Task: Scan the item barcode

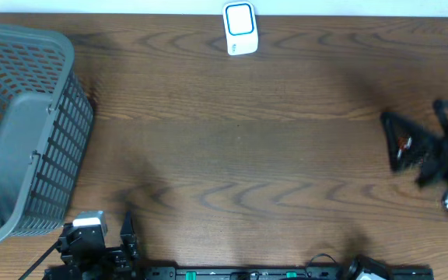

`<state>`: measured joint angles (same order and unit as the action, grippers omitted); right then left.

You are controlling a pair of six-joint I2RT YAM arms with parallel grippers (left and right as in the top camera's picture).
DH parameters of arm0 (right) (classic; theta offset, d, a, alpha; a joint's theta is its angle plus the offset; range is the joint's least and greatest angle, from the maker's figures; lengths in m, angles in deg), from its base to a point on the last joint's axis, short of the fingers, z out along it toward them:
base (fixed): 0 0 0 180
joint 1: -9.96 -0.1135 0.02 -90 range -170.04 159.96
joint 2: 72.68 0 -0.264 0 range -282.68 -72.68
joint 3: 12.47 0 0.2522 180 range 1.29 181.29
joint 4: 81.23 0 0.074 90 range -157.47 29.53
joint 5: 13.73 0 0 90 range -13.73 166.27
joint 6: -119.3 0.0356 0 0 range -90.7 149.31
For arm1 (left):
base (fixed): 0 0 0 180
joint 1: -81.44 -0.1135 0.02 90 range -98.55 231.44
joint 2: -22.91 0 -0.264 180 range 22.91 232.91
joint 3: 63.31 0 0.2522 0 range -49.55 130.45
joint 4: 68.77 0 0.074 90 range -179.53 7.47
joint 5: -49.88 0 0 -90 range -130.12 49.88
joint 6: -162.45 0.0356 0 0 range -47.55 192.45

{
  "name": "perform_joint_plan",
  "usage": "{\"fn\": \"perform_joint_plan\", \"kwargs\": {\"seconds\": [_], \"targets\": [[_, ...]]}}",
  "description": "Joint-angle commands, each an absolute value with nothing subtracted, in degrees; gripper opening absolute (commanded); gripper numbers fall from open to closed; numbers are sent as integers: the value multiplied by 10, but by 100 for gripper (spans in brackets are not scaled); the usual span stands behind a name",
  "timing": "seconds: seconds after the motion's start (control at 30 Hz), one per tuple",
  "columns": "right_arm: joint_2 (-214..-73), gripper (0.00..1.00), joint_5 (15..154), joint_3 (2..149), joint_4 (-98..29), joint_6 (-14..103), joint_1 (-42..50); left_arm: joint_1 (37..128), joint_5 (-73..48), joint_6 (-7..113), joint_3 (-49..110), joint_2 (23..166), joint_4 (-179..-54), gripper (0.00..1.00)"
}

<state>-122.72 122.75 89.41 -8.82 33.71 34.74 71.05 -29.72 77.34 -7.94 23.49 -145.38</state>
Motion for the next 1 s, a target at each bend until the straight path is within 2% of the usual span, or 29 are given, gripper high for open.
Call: {"fn": "perform_joint_plan", "kwargs": {"seconds": [0.0,0.1,0.33,0.47,0.63,0.7,0.83,0.97], "targets": [[-1167,100,1198,893,-38,306,343,712,-294,773,-78,231,-1454,84],[-1124,99,1163,893,7,206,343,712,-294,773,-78,231,-1454,84],[-1060,99,1249,893,74,-173,343,712,-294,773,-78,231,-1454,84],[-1032,99,1293,884,81,-259,338,712,-294,773,-78,231,-1454,84],[-1013,99,1308,854,41,-264,312,712,-294,773,-78,231,-1454,84],[-994,99,1301,824,-2,-246,274,712,-294,773,-78,231,-1454,84],[-927,99,1226,737,-135,-104,193,712,-294,773,-78,231,-1454,84],[-868,99,1151,651,-229,32,162,712,-294,773,-78,231,-1454,84]]}}
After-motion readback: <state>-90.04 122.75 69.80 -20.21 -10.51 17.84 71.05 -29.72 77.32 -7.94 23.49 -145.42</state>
